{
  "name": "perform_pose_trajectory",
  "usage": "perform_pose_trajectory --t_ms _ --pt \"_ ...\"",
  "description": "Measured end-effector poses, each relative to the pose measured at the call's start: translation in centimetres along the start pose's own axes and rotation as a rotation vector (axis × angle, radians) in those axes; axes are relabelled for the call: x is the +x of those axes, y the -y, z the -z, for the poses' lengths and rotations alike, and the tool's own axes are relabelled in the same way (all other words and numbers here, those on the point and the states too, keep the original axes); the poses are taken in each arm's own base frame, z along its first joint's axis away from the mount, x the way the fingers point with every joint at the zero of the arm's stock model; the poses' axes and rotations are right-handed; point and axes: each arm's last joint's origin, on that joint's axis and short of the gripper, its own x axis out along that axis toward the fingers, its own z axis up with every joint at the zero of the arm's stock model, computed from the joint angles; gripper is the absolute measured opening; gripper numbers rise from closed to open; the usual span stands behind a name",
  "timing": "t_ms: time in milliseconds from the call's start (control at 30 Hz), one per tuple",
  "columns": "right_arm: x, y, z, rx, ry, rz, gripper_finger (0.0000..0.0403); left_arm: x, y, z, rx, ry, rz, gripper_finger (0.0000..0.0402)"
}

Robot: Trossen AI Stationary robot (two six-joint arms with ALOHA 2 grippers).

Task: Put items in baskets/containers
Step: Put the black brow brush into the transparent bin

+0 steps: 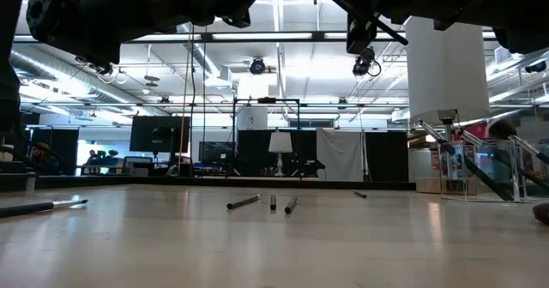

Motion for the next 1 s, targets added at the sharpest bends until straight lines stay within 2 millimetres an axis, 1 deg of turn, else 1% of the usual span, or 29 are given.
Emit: perform_pose_trajectory --t_ms 200,267,300,500,700,867,1000 --pt "0.0 0.0 0.0 -0.001 -0.001 -0.001 0.0007 0.0 0.1 0.0 -0.006 0.005 0.02 0.0042" --pt "0.0 0.0 0.0 0.0 -0.003 -0.003 0.0007 0.0 0.1 0.0 -0.006 0.004 0.018 0.0018" --pt "0.0 0.0 0.0 0.002 -0.006 -0.002 0.0007 0.0 0.1 0.0 -0.006 0.005 0.019 0.0013" --pt "0.0 0.0 0.3 0.017 -0.04 0.002 0.0017 0.0 0.2 0.2 -0.015 -0.01 0.031 0.0024" --pt "0.0 0.1 0.7 0.047 -0.082 0.007 0.0039 0.0 -0.1 0.4 -0.037 -0.018 0.043 0.001" --pt "-0.1 0.5 1.7 0.111 -0.189 0.072 0.0062 0.0 -0.4 0.8 -0.068 -0.038 0.066 0.0013" --pt "-0.6 1.1 2.0 0.145 -0.325 0.118 0.0098 -0.1 -0.7 1.4 -0.132 -0.089 0.061 0.0012"
